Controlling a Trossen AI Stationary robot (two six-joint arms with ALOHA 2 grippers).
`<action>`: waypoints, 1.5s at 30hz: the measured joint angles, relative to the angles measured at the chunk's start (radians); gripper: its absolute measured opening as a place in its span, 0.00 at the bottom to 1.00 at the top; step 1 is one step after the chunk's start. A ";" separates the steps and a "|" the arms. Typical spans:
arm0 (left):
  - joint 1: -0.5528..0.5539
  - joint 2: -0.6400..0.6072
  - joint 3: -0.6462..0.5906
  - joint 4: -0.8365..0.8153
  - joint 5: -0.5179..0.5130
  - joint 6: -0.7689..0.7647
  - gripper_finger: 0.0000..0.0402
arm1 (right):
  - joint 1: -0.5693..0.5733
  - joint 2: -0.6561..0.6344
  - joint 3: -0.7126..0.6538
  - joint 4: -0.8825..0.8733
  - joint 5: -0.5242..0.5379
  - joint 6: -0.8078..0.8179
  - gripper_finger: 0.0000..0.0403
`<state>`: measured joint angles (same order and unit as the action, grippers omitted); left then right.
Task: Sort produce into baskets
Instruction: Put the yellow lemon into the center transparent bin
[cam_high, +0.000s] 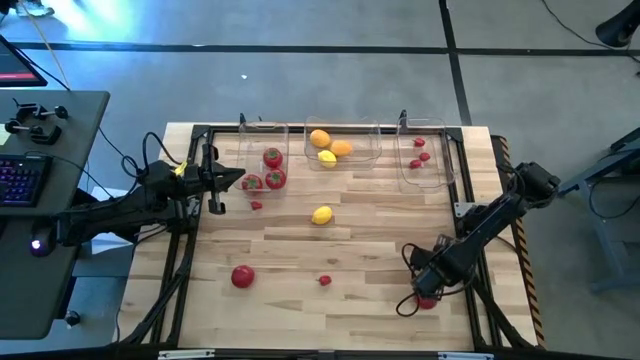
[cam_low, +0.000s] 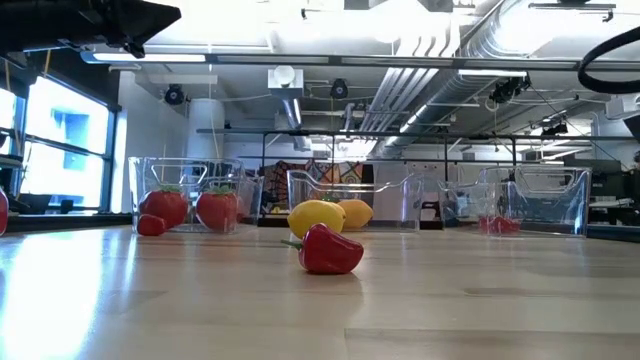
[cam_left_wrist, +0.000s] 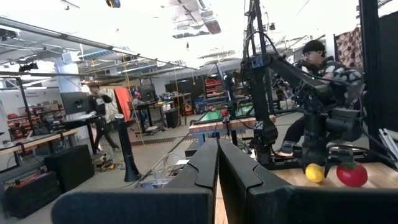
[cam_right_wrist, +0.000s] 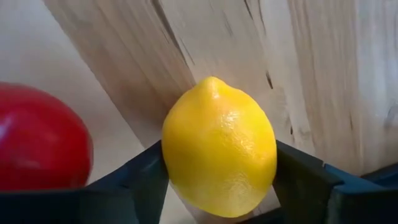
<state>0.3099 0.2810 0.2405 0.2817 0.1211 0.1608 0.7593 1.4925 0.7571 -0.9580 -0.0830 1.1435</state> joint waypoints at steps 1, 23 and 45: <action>0.000 0.000 0.000 0.000 0.000 0.000 0.00 | 0.000 0.000 0.003 -0.006 0.000 0.000 0.55; 0.000 0.000 0.000 0.003 0.000 0.017 0.00 | -0.605 0.000 0.314 0.184 0.499 -0.653 0.46; 0.000 0.024 0.000 0.000 -0.001 0.026 0.00 | -1.347 0.348 0.643 0.409 0.268 -1.021 0.46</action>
<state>0.3099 0.3047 0.2405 0.2821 0.1200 0.1867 -0.5881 1.8401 1.3997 -0.5493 0.1846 0.1223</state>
